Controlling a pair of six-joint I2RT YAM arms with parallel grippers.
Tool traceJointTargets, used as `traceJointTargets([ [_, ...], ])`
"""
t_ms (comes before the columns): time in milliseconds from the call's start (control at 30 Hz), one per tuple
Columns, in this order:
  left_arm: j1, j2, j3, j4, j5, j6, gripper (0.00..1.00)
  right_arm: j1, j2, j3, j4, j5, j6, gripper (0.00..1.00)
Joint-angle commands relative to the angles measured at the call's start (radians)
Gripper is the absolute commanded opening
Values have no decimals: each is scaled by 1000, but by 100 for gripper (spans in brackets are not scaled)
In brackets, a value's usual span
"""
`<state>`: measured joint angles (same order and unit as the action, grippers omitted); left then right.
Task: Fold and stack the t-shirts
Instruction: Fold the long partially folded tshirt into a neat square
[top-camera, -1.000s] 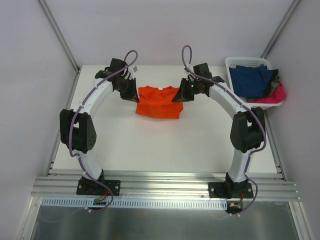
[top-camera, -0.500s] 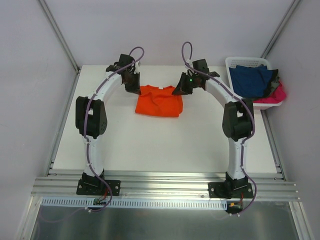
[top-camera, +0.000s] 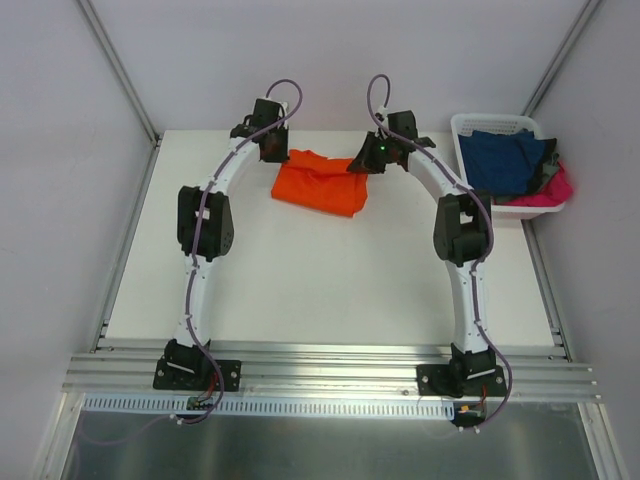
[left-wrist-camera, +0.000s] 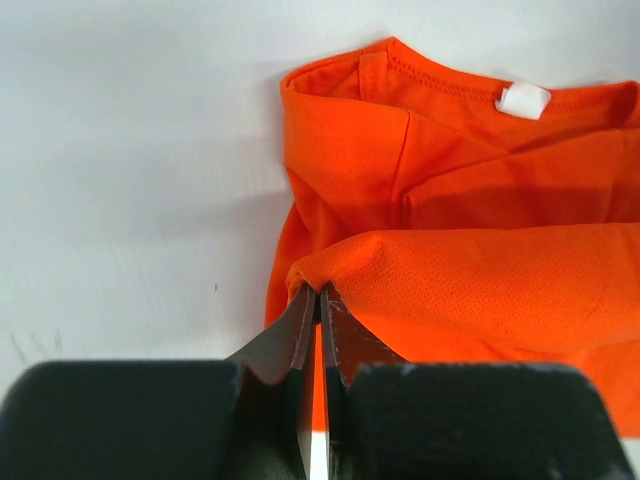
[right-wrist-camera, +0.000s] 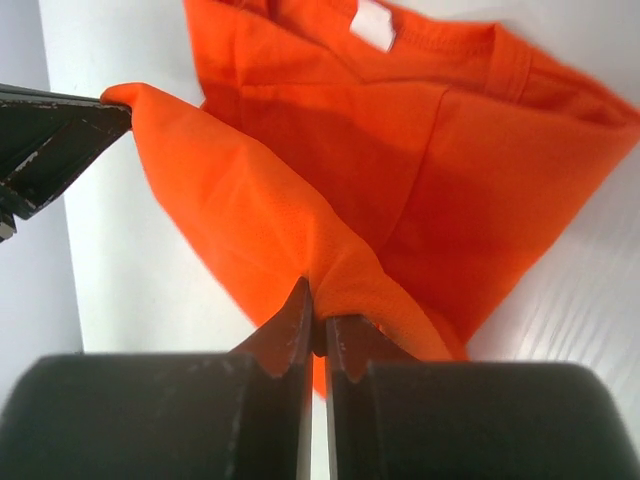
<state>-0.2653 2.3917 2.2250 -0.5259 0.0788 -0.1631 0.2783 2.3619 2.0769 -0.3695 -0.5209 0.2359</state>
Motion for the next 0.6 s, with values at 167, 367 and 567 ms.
traceJointTargets([
  [167,-31,184,225,116,-143,45,87,10,141,189,61,44,3,1],
  [367,-57,132,227,127,-257,48,99,24,117,167,46,81,-17,1],
  [567,-63,-21,105,81,-188,-7,99,24,83,143,40,88,-20,2],
])
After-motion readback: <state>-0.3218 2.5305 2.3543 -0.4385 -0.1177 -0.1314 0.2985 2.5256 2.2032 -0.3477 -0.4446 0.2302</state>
